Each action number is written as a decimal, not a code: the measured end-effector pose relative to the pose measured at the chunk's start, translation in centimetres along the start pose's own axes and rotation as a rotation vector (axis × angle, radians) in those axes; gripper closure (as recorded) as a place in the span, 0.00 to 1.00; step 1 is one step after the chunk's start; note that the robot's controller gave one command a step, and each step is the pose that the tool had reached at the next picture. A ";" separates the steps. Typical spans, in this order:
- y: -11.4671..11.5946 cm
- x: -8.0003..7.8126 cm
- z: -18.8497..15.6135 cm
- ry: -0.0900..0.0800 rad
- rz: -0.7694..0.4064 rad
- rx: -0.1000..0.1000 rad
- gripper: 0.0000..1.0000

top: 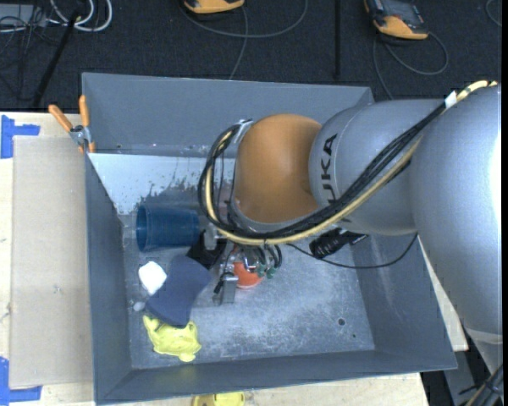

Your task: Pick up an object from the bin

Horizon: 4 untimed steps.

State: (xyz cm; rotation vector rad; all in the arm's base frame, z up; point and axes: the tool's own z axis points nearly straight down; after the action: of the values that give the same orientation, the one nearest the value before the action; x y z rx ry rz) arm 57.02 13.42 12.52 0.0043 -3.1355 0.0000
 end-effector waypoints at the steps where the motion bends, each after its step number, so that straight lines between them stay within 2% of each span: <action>1: -0.1 -0.1 -0.4 -0.006 0.003 -0.001 0.00; 2: 3.7 -0.6 2.0 -0.012 -0.261 0.002 0.00; 3: 5.5 2.2 1.8 -0.002 -0.399 0.000 0.00; 4: 10.6 -3.0 1.8 0.003 -0.223 0.000 0.00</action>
Offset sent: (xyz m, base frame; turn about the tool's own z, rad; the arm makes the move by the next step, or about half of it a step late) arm 0.0056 0.0855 -0.0552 -0.5815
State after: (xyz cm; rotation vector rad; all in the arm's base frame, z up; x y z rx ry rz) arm 60.02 23.98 10.72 0.3535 -3.1126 -0.0008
